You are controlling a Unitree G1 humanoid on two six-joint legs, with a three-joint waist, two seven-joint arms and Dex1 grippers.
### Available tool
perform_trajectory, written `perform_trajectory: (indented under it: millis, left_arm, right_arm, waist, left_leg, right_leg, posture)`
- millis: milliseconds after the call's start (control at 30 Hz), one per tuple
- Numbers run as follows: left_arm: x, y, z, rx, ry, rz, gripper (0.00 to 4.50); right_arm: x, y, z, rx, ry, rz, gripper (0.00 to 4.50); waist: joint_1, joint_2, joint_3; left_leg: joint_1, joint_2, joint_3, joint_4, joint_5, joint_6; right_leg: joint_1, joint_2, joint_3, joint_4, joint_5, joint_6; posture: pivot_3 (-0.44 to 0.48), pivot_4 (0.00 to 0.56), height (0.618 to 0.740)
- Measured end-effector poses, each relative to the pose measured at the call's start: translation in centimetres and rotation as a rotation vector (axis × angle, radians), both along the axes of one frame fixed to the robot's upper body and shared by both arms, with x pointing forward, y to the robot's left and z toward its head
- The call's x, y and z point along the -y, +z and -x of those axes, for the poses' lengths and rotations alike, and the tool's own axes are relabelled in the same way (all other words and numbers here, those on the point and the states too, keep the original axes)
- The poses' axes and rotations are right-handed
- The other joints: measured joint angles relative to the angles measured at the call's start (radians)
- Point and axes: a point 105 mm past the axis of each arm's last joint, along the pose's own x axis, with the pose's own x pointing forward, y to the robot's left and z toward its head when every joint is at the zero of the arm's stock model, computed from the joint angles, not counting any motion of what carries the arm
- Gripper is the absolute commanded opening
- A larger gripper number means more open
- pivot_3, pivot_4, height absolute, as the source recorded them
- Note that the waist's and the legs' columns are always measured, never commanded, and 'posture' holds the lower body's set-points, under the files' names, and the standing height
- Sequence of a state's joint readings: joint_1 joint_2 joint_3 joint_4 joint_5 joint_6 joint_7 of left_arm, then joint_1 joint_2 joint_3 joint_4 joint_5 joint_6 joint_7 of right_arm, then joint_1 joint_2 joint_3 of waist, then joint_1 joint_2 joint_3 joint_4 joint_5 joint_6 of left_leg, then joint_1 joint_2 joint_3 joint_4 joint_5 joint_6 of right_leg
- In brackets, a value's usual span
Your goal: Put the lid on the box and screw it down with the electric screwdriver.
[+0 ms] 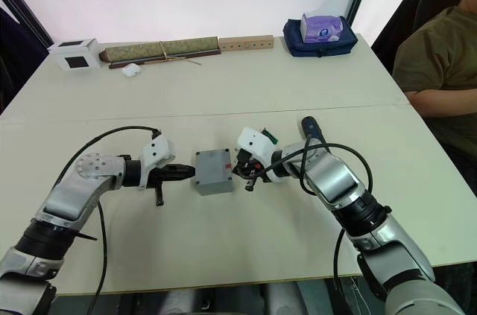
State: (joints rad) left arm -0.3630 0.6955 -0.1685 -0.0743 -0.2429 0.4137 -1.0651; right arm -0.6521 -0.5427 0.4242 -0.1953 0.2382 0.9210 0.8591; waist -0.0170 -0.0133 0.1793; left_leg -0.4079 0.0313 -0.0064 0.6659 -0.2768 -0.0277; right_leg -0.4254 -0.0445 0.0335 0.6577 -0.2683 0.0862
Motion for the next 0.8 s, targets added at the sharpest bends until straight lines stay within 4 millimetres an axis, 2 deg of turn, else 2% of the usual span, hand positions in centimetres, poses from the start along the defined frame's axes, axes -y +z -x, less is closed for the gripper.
perform_trajectory:
  millis: [133,267,367,567,700,800]
  left_arm:
    - [-0.5,0.8,1.1,-0.003,-0.020,-0.001,0.00]
    - [-1.4,3.7,1.6,0.054,-0.010,0.007,0.00]
    - [-1.2,5.5,1.8,0.091,-0.015,0.036,0.00]
    - [0.2,7.3,2.0,0.120,-0.032,0.090,0.00]
    - [0.6,7.9,1.9,0.138,-0.032,0.106,0.00]
    - [0.7,8.1,1.9,0.139,-0.033,0.111,0.00]
  right_arm:
    - [0.5,1.6,-0.9,0.129,-0.037,-0.060,0.03]
    - [2.4,4.1,-2.9,0.298,-0.168,-0.142,0.03]
    - [3.4,4.9,-4.0,0.365,-0.232,-0.164,0.69]
    - [4.7,2.3,-6.2,0.302,-0.358,-0.153,3.02]
    - [5.1,1.5,-7.2,0.270,-0.406,-0.163,4.44]
    - [4.8,1.5,-7.7,0.257,-0.414,-0.180,4.48]
  waist:
    - [0.000,0.000,0.000]
    - [0.001,0.000,0.000]
    - [0.002,0.000,0.000]
    - [-0.003,0.000,0.000]
    - [-0.003,0.000,0.000]
    - [-0.003,0.000,0.000]
  left_leg:
    - [0.000,0.000,0.000,0.000,0.000,0.000]
    - [0.000,0.000,0.000,0.000,0.000,0.000]
    - [0.000,0.000,0.000,0.000,0.000,0.000]
    - [0.000,0.000,0.001,0.000,0.000,0.000]
    - [0.001,0.000,0.000,0.000,0.000,0.000]
    - [0.001,0.000,0.001,0.000,0.000,0.000]
  right_leg:
    - [0.000,0.000,0.000,0.000,0.000,0.000]
    - [0.000,0.000,0.000,0.000,0.000,0.000]
    - [0.000,0.000,0.000,0.000,0.000,0.000]
    - [0.000,0.000,0.001,0.001,0.000,0.000]
    - [0.000,0.000,0.001,0.002,0.000,0.000]
    - [0.000,0.000,0.001,0.002,0.000,0.000]
  posture:
    - [0.000,0.150,0.740]
    - [0.000,0.150,0.740]
    - [0.000,0.150,0.740]
    - [0.000,0.150,0.740]
    - [0.000,0.150,0.740]
    - [0.000,0.150,0.740]
